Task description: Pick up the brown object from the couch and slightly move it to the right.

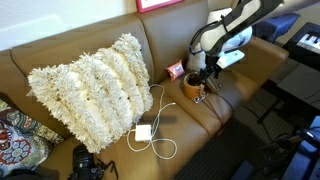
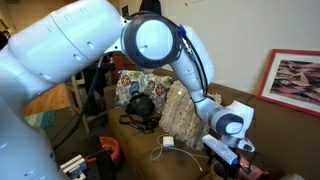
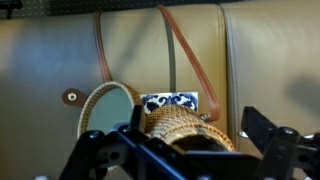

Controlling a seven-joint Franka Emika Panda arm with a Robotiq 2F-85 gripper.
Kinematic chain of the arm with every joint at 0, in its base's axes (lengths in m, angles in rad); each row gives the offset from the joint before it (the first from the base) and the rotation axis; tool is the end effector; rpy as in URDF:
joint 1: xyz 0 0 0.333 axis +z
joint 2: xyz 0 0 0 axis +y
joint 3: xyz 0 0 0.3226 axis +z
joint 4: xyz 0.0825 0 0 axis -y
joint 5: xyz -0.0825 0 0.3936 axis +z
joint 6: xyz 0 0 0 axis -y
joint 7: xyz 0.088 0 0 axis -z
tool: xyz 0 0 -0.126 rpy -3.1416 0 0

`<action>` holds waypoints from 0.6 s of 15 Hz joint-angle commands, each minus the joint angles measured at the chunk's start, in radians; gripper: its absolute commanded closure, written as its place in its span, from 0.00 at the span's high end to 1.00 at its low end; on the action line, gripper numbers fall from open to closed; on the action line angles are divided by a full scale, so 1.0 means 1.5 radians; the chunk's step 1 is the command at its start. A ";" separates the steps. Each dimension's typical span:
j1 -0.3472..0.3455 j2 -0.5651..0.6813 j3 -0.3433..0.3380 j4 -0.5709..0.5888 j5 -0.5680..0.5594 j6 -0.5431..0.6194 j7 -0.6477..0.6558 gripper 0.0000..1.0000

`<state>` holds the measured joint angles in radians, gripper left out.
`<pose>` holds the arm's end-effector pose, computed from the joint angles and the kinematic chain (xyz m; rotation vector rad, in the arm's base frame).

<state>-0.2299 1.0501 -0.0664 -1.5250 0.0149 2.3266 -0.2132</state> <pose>0.6288 -0.1892 -0.0085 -3.1033 0.1063 0.3924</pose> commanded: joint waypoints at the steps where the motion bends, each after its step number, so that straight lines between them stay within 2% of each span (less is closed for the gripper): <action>1: 0.010 0.012 0.005 0.051 -0.007 -0.044 0.011 1.00; 9: 0.013 0.076 0.004 0.100 -0.010 -0.070 0.006 1.00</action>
<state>-0.2040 1.1089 -0.0641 -1.4327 0.0148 2.2536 -0.2031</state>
